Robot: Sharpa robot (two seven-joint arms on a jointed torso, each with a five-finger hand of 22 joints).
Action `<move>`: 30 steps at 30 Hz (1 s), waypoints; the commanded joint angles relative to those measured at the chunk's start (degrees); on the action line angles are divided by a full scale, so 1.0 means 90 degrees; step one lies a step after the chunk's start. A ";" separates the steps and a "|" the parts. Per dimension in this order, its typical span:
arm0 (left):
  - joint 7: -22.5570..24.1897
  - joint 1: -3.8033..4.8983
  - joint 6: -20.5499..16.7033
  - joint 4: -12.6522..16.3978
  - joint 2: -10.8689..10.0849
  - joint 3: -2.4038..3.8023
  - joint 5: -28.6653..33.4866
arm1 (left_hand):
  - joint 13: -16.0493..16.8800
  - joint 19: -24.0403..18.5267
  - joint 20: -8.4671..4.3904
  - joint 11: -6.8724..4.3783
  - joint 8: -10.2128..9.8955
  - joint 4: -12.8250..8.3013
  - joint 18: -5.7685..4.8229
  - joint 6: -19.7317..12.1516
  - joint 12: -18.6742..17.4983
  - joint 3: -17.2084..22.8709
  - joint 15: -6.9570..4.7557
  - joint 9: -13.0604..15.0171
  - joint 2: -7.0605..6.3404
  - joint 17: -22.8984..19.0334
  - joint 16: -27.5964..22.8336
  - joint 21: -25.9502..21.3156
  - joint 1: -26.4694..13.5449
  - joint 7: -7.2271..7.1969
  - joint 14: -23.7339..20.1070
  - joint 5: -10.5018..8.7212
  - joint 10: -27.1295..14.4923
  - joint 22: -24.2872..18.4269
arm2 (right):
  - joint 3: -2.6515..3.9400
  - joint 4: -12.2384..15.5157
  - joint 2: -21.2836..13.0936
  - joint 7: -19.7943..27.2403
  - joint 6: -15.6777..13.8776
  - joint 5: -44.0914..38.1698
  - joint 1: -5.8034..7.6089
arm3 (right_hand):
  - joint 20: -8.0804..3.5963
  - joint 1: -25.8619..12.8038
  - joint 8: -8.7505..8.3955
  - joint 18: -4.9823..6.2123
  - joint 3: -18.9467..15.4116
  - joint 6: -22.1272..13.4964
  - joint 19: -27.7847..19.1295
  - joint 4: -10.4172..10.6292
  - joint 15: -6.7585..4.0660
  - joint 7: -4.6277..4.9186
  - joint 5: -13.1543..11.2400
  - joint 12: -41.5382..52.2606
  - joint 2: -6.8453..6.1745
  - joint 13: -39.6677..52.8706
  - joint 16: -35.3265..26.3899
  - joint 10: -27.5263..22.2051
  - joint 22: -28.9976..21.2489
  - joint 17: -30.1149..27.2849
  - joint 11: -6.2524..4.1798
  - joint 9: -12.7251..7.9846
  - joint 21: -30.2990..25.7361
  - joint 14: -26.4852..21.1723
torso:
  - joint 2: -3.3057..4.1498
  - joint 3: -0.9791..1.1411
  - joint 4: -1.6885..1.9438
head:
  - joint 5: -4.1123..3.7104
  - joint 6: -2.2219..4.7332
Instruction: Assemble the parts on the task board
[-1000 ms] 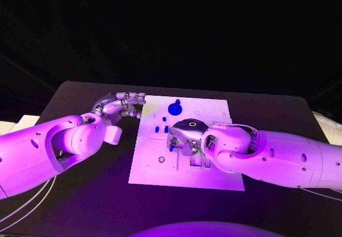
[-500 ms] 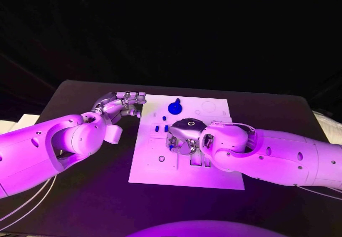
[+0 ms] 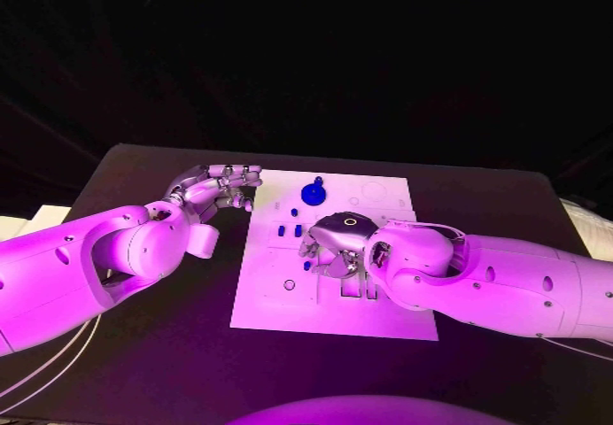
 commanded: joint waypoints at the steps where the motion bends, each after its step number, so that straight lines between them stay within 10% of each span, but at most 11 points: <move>1: 0.0030 0.0002 0.0108 0.0002 0.0006 0.0004 -0.0021 | 0.0005 -0.0001 0.0022 -0.0001 -0.0009 -0.0010 0.0113 -0.0044 0.0028 -0.0009 -0.0017 -0.0011 0.0060 -0.0006 -0.0035 -0.0023 0.0014 -0.0016 -0.0047 0.0024 -0.0051 -0.0006 | 0.0005 0.0160 -0.0179 0.0034 -0.0398 0.0098 -0.0007 | -0.0008 -0.0001 0.0052 -0.0004 -0.0059 0.0093 -0.0012 0.0004 0.0001 -0.0012 0.0060 0.0099 0.0013 0.0018 -0.0084 0.0048 0.0024 -0.0066 -0.0027 0.0020 -0.0023 0.0181 | -0.0002 -0.0001 0.0000 | -0.0006 0.0011; 10: 0.0037 0.0002 0.0108 -0.0022 0.0015 0.0004 -0.0021 | 0.0005 -0.0001 0.0022 -0.0001 -0.0009 -0.0010 0.0113 -0.0044 0.0028 -0.0009 -0.0017 -0.0011 0.0060 -0.0006 -0.0035 -0.0023 0.0014 -0.0016 -0.0047 0.0024 -0.0051 -0.0006 | 0.0067 0.0545 -0.0945 0.0213 -0.0759 0.0781 0.0244 | 0.0004 -0.0038 0.0051 -0.0011 -0.0153 0.0148 0.0017 0.0036 0.0000 -0.0014 0.0122 0.0200 0.0015 0.0011 -0.0171 0.0086 0.0022 -0.0172 -0.0038 0.0025 -0.0021 0.0159 | -0.0005 -0.0010 0.0005 | -0.0080 0.0062; 16: 0.0035 0.0002 0.0114 -0.0007 0.0022 0.0004 -0.0027 | 0.0008 0.0000 0.0023 -0.0001 -0.0006 -0.0015 0.0114 -0.0045 0.0036 -0.0009 -0.0016 -0.0012 0.0063 -0.0005 -0.0031 -0.0026 0.0019 -0.0016 -0.0047 0.0024 -0.0055 -0.0009 | 0.0080 0.0601 -0.1460 0.0168 -0.0442 0.0846 0.0521 | 0.0028 -0.0069 0.0008 -0.0001 -0.0344 0.0082 0.0004 0.0046 0.0023 -0.0079 0.0209 0.0199 -0.0047 -0.0017 -0.0227 -0.0087 -0.0053 -0.0250 -0.0020 0.0006 -0.0079 0.0153 | -0.0007 -0.0016 -0.0005 | -0.0150 0.0095; 30: 0.0035 0.0002 0.0135 -0.0007 0.0017 0.0003 -0.0056 | 0.0008 0.0000 0.0023 -0.0001 -0.0006 -0.0015 0.0114 -0.0045 0.0036 -0.0009 -0.0016 -0.0012 0.0063 -0.0005 -0.0031 -0.0026 0.0019 -0.0016 -0.0047 0.0024 -0.0055 -0.0009 | 0.0050 0.0430 -0.1723 0.0085 -0.0039 0.0374 0.0556 | 0.0045 0.0010 0.0025 0.0010 -0.0502 0.0103 -0.0014 0.0044 0.0040 -0.0146 0.0285 0.0207 0.0005 -0.0017 -0.0254 -0.0244 -0.0124 -0.0301 0.0000 0.0012 -0.0136 0.0152 | -0.0002 0.0002 0.0006 | -0.0166 0.0120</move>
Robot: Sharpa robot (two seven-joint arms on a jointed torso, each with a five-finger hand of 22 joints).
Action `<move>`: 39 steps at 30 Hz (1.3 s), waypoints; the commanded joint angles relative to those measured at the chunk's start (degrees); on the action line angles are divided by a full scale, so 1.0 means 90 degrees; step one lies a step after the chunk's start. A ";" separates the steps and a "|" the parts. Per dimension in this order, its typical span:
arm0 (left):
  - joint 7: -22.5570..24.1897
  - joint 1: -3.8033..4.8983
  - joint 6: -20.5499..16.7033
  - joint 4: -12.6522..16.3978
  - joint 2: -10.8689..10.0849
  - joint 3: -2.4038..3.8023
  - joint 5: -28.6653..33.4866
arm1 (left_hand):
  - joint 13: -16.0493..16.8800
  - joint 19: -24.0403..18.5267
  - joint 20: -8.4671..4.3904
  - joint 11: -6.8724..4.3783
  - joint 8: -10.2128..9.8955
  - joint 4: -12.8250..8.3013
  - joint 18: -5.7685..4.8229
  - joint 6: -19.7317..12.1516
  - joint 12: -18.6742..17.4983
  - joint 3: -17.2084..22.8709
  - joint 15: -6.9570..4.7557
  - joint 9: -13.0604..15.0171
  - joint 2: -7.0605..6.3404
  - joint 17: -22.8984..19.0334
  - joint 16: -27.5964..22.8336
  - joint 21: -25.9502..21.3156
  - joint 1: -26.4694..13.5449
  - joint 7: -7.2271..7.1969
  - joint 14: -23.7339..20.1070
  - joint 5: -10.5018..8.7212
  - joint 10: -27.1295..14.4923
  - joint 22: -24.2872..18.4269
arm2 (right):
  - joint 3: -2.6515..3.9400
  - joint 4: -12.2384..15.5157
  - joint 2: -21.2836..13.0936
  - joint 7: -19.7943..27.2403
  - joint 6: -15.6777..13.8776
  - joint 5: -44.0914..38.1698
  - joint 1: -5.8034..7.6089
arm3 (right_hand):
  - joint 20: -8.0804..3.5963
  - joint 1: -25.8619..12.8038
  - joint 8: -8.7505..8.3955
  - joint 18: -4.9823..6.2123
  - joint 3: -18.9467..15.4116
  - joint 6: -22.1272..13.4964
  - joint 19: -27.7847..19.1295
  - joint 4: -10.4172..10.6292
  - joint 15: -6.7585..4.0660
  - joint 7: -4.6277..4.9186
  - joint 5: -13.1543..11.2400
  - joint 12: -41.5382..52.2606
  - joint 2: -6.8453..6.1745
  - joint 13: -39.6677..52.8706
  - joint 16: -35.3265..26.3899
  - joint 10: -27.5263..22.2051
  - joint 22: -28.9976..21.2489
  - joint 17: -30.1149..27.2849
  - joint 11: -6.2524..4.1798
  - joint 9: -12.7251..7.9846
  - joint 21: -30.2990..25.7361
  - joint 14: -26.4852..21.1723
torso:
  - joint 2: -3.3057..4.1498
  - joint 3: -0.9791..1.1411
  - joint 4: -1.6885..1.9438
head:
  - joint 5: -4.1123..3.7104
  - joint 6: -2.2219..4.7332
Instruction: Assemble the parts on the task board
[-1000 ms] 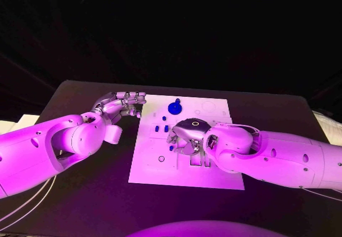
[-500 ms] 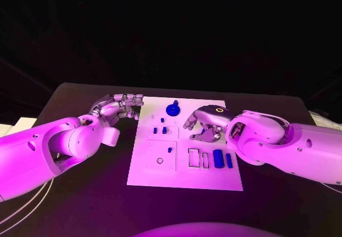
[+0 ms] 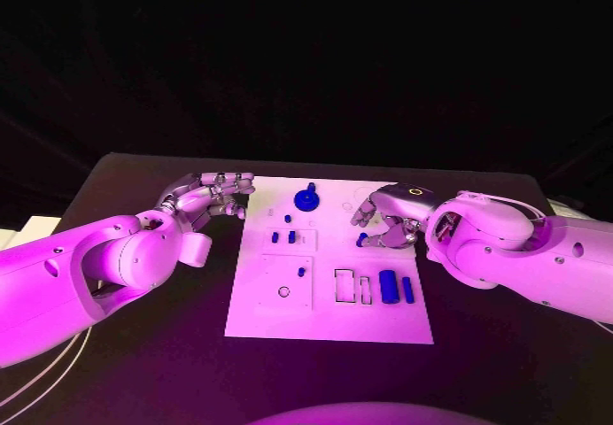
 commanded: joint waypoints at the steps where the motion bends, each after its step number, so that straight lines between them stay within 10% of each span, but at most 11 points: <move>1: 0.0035 0.0002 0.0131 0.0007 0.0015 0.0004 -0.0039 | 0.0010 0.0000 0.0023 0.0000 -0.0006 -0.0015 0.0115 -0.0046 0.0036 -0.0009 -0.0017 -0.0008 0.0063 -0.0006 -0.0031 -0.0027 0.0019 -0.0015 -0.0047 0.0024 -0.0056 -0.0010 | -0.0006 -0.0030 0.0029 -0.0021 0.0296 -0.0261 -0.0018 | 0.0046 0.0054 -0.0012 0.0012 -0.0042 0.0003 -0.0017 0.0000 0.0040 -0.0051 0.0034 0.0039 0.0048 -0.0004 -0.0017 -0.0038 -0.0020 -0.0008 -0.0002 0.0003 -0.0045 0.0153 | -0.0004 -0.0001 0.0013 | -0.0007 -0.0007; 27: 0.0015 0.0000 0.0169 0.0008 0.0011 0.0003 -0.0040 | 0.0014 0.0002 0.0025 0.0002 -0.0001 -0.0014 0.0115 -0.0045 0.0048 -0.0016 -0.0016 -0.0010 0.0062 -0.0004 -0.0025 -0.0032 0.0013 -0.0014 -0.0047 0.0023 -0.0057 -0.0013 | -0.0018 -0.0383 0.0300 -0.0158 0.0578 -0.0554 -0.0171 | -0.0041 0.0302 0.0144 0.0007 0.0204 0.0622 0.0035 0.0034 -0.0064 -0.0076 -0.0203 0.0293 0.0430 -0.0013 -0.0034 0.0488 -0.0004 -0.0088 -0.0144 0.0080 -0.0041 0.0167 | 0.0001 -0.0002 0.0008 | -0.0012 -0.0018; 39: 0.0009 0.0000 0.0178 0.0005 0.0005 0.0003 -0.0040 | 0.0016 0.0003 0.0026 0.0003 0.0001 -0.0010 0.0115 -0.0046 0.0055 -0.0019 -0.0014 -0.0011 0.0065 -0.0011 -0.0026 -0.0035 0.0007 -0.0012 -0.0049 0.0023 -0.0060 -0.0016 | -0.0016 -0.0341 0.0258 0.0196 -0.0431 -0.0413 -0.0173 | -0.0149 0.0518 0.0285 -0.0062 0.0546 0.1021 0.0191 -0.0063 -0.0182 -0.0109 -0.0299 0.0429 0.0673 0.0045 0.0207 0.1068 0.0398 0.0146 -0.0286 0.0154 0.0234 0.0228 | 0.0003 0.0005 0.0008 | -0.0015 -0.0031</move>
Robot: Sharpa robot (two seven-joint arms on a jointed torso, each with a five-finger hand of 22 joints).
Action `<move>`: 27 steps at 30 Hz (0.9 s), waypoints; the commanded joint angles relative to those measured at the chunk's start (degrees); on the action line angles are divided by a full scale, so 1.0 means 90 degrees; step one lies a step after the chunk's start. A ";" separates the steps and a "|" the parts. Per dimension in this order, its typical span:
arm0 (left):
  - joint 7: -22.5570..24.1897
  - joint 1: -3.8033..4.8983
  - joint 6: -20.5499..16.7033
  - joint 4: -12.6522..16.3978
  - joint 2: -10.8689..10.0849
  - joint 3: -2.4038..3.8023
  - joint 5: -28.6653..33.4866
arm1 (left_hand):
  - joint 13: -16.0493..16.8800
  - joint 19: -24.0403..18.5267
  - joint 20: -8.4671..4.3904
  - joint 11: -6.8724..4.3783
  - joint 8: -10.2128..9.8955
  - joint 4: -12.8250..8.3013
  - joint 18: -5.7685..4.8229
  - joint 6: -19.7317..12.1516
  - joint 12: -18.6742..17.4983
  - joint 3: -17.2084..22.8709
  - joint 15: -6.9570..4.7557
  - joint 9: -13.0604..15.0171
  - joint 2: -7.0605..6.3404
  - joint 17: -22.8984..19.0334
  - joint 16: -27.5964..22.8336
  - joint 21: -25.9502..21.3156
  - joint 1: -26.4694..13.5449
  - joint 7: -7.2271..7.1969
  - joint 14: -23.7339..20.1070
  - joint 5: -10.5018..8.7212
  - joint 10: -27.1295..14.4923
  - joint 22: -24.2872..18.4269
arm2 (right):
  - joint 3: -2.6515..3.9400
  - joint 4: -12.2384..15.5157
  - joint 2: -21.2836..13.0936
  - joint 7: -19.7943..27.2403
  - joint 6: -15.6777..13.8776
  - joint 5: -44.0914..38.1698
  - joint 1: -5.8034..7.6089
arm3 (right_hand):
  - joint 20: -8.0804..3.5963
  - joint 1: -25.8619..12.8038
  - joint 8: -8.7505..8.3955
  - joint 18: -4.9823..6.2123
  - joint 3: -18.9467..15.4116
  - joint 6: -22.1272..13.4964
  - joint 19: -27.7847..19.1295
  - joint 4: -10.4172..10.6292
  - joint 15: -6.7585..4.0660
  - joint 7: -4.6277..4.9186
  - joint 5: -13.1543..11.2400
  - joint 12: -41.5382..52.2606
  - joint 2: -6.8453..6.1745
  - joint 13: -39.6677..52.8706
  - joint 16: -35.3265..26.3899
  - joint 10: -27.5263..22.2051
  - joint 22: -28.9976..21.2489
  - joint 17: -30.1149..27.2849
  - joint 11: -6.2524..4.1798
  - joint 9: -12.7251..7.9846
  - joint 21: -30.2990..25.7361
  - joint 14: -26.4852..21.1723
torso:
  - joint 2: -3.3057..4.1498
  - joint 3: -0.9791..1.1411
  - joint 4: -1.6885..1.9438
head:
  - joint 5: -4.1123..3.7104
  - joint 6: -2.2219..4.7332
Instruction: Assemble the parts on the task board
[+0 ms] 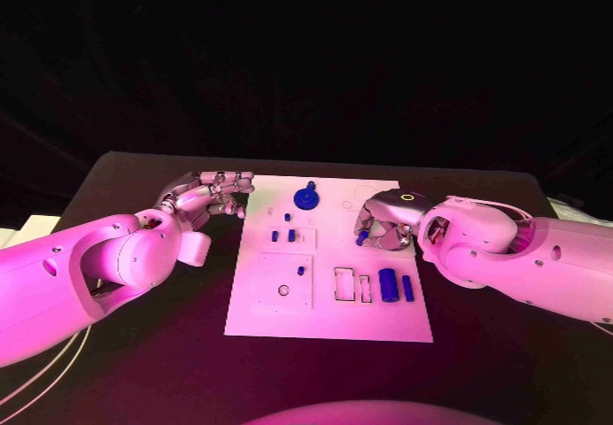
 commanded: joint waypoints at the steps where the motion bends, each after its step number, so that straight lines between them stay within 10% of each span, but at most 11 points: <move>1: 0.0020 0.0001 0.0129 0.0008 0.0005 0.0004 -0.0024 | 0.0009 0.0003 0.0026 0.0004 0.0002 -0.0010 0.0115 -0.0046 0.0030 -0.0019 -0.0015 -0.0006 0.0065 -0.0005 -0.0026 -0.0038 0.0007 -0.0012 -0.0048 0.0023 -0.0061 -0.0009 | 0.0001 0.0048 -0.0021 0.0252 -0.0671 0.0053 -0.0004 | -0.0017 0.0082 0.0055 -0.0065 0.0050 0.0091 0.0060 -0.0005 -0.0048 -0.0013 -0.0009 0.0035 0.0147 0.0041 0.0056 0.0152 0.0086 0.0056 -0.0065 0.0064 0.0060 0.0227 | 0.0003 0.0002 0.0002 | 0.0003 -0.0010; 16: 0.0009 -0.0005 0.0134 -0.0013 0.0030 0.0002 -0.0024 | 0.0009 0.0003 0.0026 0.0004 0.0002 -0.0010 0.0115 -0.0046 0.0030 -0.0019 -0.0015 -0.0006 0.0065 -0.0005 -0.0026 -0.0038 0.0007 -0.0012 -0.0048 0.0023 -0.0061 -0.0009 | 0.0020 0.0599 -0.0337 0.0236 -0.0668 0.0539 0.0175 | -0.0047 0.0007 0.0074 -0.0073 0.0024 0.0134 0.0078 0.0019 -0.0075 -0.0036 -0.0011 0.0009 0.0116 0.0041 0.0085 0.0217 0.0131 0.0079 -0.0083 0.0082 0.0097 0.0228 | -0.0014 -0.0010 0.0006 | 0.0028 0.0019; 27: 0.0005 -0.0013 0.0153 -0.0008 0.0065 0.0000 -0.0024 | 0.0009 0.0003 0.0026 0.0004 0.0002 -0.0010 0.0115 -0.0046 0.0030 -0.0019 -0.0015 -0.0006 0.0065 -0.0005 -0.0026 -0.0038 0.0007 -0.0012 -0.0048 0.0023 -0.0061 -0.0009 | 0.0014 0.1019 0.0249 0.0332 -0.0582 0.0661 0.0093 | -0.0051 0.0017 0.0069 -0.0074 0.0030 0.0127 0.0078 0.0007 -0.0078 -0.0036 -0.0006 -0.0006 0.0111 0.0038 0.0093 0.0212 0.0136 0.0087 -0.0087 0.0081 0.0101 0.0229 | -0.0009 -0.0022 0.0013 | 0.0109 0.0004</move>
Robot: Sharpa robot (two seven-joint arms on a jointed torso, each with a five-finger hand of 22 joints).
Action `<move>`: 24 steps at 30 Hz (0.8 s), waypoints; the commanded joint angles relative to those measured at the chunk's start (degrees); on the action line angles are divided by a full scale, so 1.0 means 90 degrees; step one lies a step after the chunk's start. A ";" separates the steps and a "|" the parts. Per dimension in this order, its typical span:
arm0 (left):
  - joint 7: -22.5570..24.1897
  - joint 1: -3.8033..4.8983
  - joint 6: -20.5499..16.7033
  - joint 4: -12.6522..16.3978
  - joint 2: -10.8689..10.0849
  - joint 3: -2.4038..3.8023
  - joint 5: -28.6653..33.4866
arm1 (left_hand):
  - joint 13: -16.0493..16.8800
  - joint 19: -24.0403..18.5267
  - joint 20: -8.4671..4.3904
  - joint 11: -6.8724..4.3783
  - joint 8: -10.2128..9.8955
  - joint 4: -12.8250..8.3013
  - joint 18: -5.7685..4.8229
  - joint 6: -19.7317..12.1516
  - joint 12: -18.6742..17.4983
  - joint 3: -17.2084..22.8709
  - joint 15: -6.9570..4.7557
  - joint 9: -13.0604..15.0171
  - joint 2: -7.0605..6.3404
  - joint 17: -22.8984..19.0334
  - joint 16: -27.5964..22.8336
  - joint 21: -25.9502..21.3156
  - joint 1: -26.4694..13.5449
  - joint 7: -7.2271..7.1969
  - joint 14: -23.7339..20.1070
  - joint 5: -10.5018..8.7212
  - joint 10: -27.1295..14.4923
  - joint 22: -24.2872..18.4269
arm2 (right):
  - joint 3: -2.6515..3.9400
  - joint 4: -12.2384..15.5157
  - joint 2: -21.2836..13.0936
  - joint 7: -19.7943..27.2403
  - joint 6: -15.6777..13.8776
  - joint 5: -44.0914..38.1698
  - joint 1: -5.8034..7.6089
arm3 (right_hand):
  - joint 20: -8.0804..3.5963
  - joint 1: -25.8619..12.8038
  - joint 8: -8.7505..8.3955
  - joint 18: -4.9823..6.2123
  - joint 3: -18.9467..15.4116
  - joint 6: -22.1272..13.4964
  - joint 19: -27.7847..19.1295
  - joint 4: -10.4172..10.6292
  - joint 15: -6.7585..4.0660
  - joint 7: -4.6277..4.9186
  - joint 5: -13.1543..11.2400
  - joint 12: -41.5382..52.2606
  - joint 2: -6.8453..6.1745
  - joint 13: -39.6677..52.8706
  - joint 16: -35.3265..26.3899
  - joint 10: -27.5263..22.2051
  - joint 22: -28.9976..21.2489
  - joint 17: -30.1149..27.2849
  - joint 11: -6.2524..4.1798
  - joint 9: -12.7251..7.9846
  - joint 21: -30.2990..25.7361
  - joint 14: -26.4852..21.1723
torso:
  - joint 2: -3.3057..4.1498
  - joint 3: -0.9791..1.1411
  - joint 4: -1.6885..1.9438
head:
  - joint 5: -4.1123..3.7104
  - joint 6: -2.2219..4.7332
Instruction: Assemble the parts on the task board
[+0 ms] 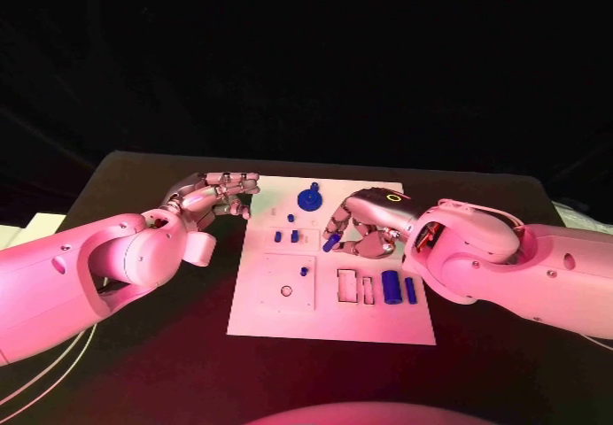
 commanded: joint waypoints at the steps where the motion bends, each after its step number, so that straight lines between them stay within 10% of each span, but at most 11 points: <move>1: 0.0021 -0.0002 0.0136 0.0014 0.0032 0.0003 -0.0021 | 0.0011 0.0004 0.0027 -0.0004 0.0003 -0.0010 0.0115 -0.0047 0.0033 -0.0020 -0.0014 -0.0007 0.0067 -0.0008 -0.0025 -0.0040 0.0006 -0.0012 -0.0049 0.0023 -0.0056 -0.0011 | -0.0003 0.0039 0.0187 0.0098 0.0076 0.0021 -0.0059 | -0.0006 0.0043 0.0026 -0.0074 0.0011 0.0048 0.0033 0.0011 -0.0034 0.0006 0.0023 -0.0029 0.0068 0.0010 0.0038 0.0057 0.0002 0.0003 -0.0040 0.0049 0.0034 0.0231 | -0.0001 -0.0011 0.0013 | 0.0027 -0.0021; 24: 0.0001 -0.0003 0.0191 0.0031 0.0087 0.0004 -0.0021 | 0.0014 0.0005 0.0028 -0.0003 0.0006 -0.0008 0.0115 -0.0049 0.0040 -0.0022 -0.0013 -0.0009 0.0072 -0.0012 -0.0024 -0.0044 0.0004 -0.0012 -0.0051 0.0024 -0.0062 -0.0015 | -0.0010 -0.0464 0.1256 -0.0178 0.0351 -0.0523 -0.0731 | -0.0013 0.0072 -0.0012 -0.0074 0.0049 -0.0001 0.0021 -0.0033 -0.0026 0.0044 0.0026 -0.0096 0.0070 -0.0001 0.0060 0.0024 -0.0014 0.0020 -0.0015 0.0041 0.0029 0.0228 | 0.0010 0.0006 0.0001 | 0.0201 -0.0101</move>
